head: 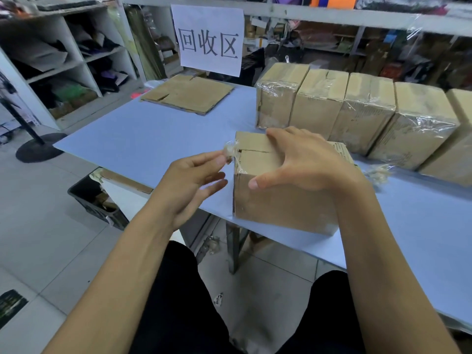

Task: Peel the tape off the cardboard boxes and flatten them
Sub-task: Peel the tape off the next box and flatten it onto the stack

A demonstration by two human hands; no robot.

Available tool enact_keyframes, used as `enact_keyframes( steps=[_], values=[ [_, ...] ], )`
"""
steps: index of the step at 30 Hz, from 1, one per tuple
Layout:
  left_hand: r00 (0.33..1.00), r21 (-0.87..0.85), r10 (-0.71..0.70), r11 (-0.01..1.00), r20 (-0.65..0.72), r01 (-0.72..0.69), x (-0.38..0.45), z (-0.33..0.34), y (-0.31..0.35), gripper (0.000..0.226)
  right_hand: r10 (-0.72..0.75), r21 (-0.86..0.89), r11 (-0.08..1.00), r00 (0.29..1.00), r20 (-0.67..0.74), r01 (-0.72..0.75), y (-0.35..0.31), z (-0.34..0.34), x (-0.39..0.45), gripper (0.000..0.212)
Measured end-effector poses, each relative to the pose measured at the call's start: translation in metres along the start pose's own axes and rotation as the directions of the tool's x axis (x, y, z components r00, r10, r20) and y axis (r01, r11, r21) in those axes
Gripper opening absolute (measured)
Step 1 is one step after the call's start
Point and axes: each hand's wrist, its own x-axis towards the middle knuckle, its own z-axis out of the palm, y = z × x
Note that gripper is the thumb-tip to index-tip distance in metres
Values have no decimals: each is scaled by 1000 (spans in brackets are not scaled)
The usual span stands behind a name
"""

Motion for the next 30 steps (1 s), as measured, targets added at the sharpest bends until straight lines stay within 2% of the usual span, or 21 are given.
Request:
enact_keyframes(
  steps=[1,3,5,6,7,8,9,10,11,13,15,18,21,25,30],
  values=[
    [998,-79,-48,996,28,50,-5,-4,-1,35,-1,-1,1000,1000,0,1,0,0,0,113],
    [998,-213,-61,975,17,63,-11,-5,-2,34,-5,-2,1000,1000,-3,5,0,0,0,112],
    [993,-238,-9,971,-116,-19,-12,2,0,19,-7,1,1000,1000,4,7,0,0,0,111],
    [971,-136,70,985,-228,-103,-11,6,0,12,-8,2,1000,1000,4,8,1,1,0,111],
    [918,76,218,976,-330,-204,-10,8,0,8,-8,3,1000,1000,2,8,2,1,1,111],
    [840,334,407,896,-358,-292,-11,10,1,10,-9,1,1000,1000,2,9,3,1,1,110],
    [764,545,585,748,-271,-379,-13,12,3,13,-12,-4,1000,1000,0,12,3,2,1,110],
    [704,673,704,568,-98,-474,-15,12,5,17,-14,-11,1000,1000,-4,14,4,2,0,110],
    [649,730,753,383,108,-566,-15,12,5,22,-16,-16,1000,1000,-9,16,4,3,0,110],
    [575,726,684,96,449,-681,-10,11,6,26,-20,-23,1000,1000,-11,20,3,3,0,110],
    [580,716,573,-17,579,-698,-3,8,9,25,-16,-20,1000,1000,-6,16,3,3,0,111],
    [604,721,493,-71,626,-689,2,0,17,23,-12,-12,1000,1000,-9,12,3,3,0,112],
    [611,692,408,-74,678,-718,6,-3,30,13,-7,-15,1000,1000,-6,7,3,4,0,112],
    [630,647,250,17,735,-762,14,-3,46,5,-3,-22,1000,1000,-4,3,3,4,0,115],
    [674,669,34,95,738,-737,23,4,60,14,-15,-41,999,1000,7,15,3,5,1,120]
  ],
)
